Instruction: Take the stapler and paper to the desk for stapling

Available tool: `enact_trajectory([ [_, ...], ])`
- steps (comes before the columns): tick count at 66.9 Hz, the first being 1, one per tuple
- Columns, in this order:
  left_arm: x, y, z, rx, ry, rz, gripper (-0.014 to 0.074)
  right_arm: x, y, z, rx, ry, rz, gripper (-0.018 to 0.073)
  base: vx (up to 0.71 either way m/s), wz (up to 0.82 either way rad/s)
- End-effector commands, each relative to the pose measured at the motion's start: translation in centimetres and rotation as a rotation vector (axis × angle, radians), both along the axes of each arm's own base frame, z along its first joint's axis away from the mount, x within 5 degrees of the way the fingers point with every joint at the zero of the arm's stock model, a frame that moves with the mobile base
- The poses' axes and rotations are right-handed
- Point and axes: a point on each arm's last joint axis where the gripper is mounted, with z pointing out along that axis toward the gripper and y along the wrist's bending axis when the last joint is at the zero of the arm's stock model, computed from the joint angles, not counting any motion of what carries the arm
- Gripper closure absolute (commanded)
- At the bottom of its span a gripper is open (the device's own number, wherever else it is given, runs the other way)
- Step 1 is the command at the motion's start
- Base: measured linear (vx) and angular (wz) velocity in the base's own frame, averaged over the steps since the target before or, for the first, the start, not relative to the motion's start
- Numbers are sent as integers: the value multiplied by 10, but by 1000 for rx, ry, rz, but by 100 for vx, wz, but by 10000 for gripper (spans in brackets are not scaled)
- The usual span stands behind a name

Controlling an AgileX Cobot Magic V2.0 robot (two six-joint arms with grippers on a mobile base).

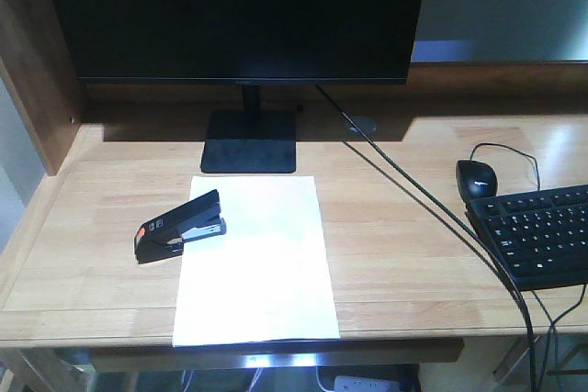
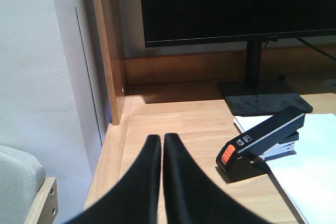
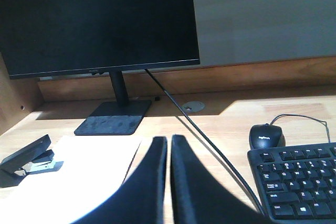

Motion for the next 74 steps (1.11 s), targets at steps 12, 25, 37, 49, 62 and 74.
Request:
enact_trajectory([
  [12, 0, 0, -1, -12, -72, -1, 603, -2, 3, 15, -96, -106, 36, 568, 0, 0],
  [25, 0, 0, -1, -12, -72, -1, 603, -3, 5, 18, -198, -165, 16, 568, 0, 0],
  [37, 0, 0, -1, -12, -72, -1, 603, -3, -1, 21, -216, -180, -147, 568, 0, 0],
  [49, 0, 0, -1, -12, -71, -1, 603, -3, -3, 14, -208, -188, -204, 568, 0, 0],
  [62, 0, 0, -1, -12, -71, -1, 603, 3, -1, -16, -222, -230, -187, 568, 0, 0],
  [74, 0, 0, -1, -12, -72, -1, 603, 5, 0, -30, -204, -234, -181, 568, 0, 0],
])
